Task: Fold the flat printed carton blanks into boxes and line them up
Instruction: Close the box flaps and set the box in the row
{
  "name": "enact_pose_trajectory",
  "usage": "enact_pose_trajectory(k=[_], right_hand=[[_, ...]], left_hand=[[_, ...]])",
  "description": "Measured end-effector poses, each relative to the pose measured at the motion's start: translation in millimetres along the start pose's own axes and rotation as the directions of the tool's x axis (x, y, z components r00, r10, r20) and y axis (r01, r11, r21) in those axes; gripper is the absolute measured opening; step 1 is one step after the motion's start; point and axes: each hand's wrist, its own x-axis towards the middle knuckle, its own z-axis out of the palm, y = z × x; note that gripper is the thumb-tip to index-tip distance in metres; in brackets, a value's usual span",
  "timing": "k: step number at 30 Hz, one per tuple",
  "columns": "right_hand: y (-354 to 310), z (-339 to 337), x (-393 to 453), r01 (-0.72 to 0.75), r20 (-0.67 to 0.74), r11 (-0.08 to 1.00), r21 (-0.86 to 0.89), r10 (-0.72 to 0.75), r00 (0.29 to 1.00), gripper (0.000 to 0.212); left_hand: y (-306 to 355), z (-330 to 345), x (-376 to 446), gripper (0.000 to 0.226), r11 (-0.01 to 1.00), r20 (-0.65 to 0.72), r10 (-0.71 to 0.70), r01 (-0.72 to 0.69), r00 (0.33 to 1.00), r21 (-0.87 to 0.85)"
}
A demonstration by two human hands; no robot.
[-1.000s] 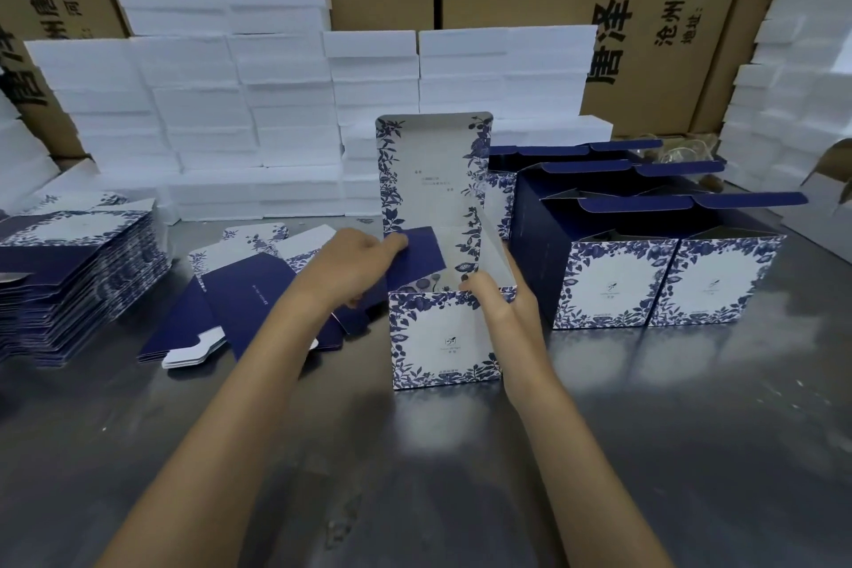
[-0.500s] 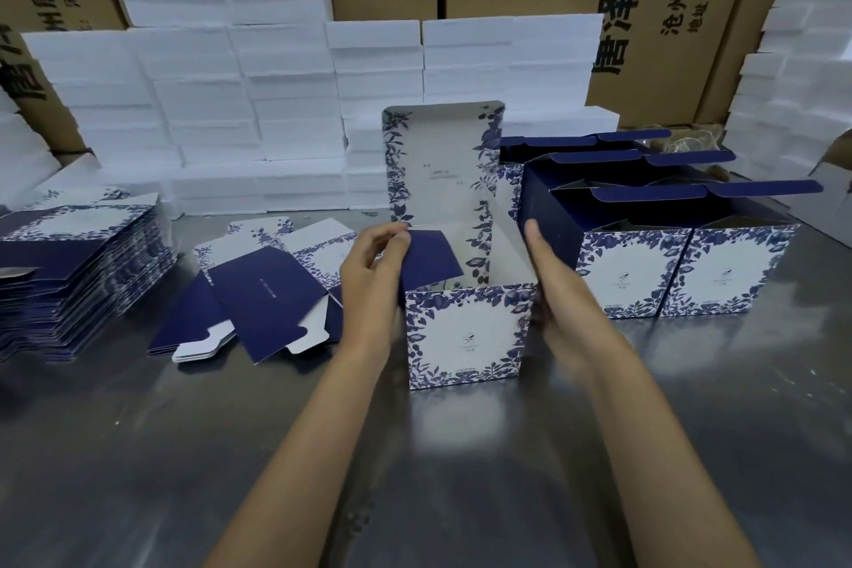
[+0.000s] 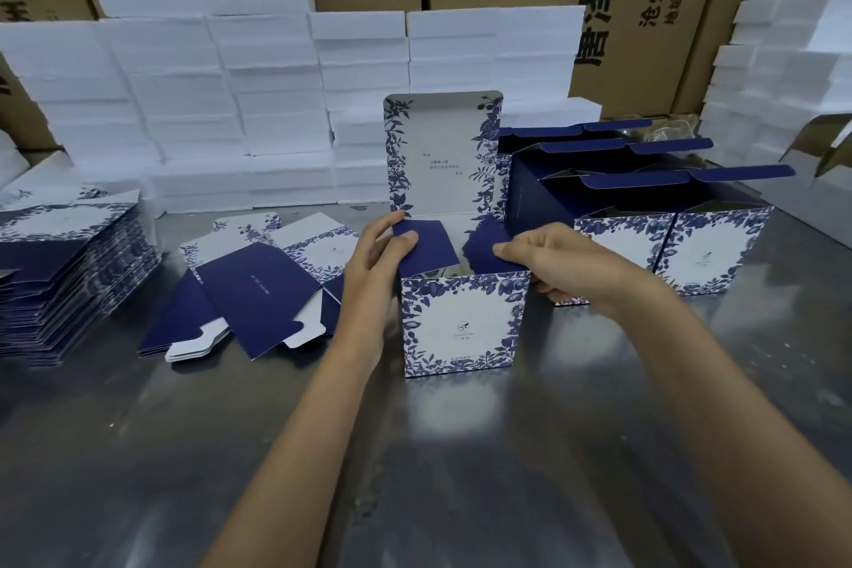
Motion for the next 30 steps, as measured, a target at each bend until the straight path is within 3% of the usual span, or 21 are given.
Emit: enact_pose_trajectory(k=[5,13,19,23,26,28,30], right_hand=[[-17,-14,5,-0.104,0.082,0.993,-0.056,0.108,0.991,0.056],[-19,-14,19,-0.034,0.068,0.989,-0.147,0.044,0.997,0.051],[-21,-1,27,0.043,-0.051,0.982,-0.185,-0.053,0.997,0.042],[-24,-8,30,-0.012,-0.008,0.997,-0.073,0.011,1.0,0.052],[-21,-4,33,-0.012,-0.13,0.996,-0.085,0.001,0.992,0.036],[-14,4,35,0.027,-0.141,0.995,0.098,-0.013,0.99,0.02],[-2,12,38,0.07,-0.092,0.912,0.405,-0.035,0.995,0.031]], left_hand=[[1,-1,-2,0.029,0.997,0.015,-0.004,0.003,1.0,0.076],[2,-5,1,0.031,0.994,0.021,-0.002,-0.001,1.0,0.113],[3,-8,4,0.037,0.993,0.055,-0.012,0.005,0.998,0.115],[5,-9,3,0.038,0.994,0.048,-0.025,0.02,0.999,0.104],[5,-8,3,0.045,0.997,0.019,-0.019,0.018,1.0,0.073],[5,-8,3,0.059,0.998,0.017,-0.028,0.027,0.999,0.051],[6,-8,3,0.062,0.999,0.057,-0.016,0.014,0.998,0.037]])
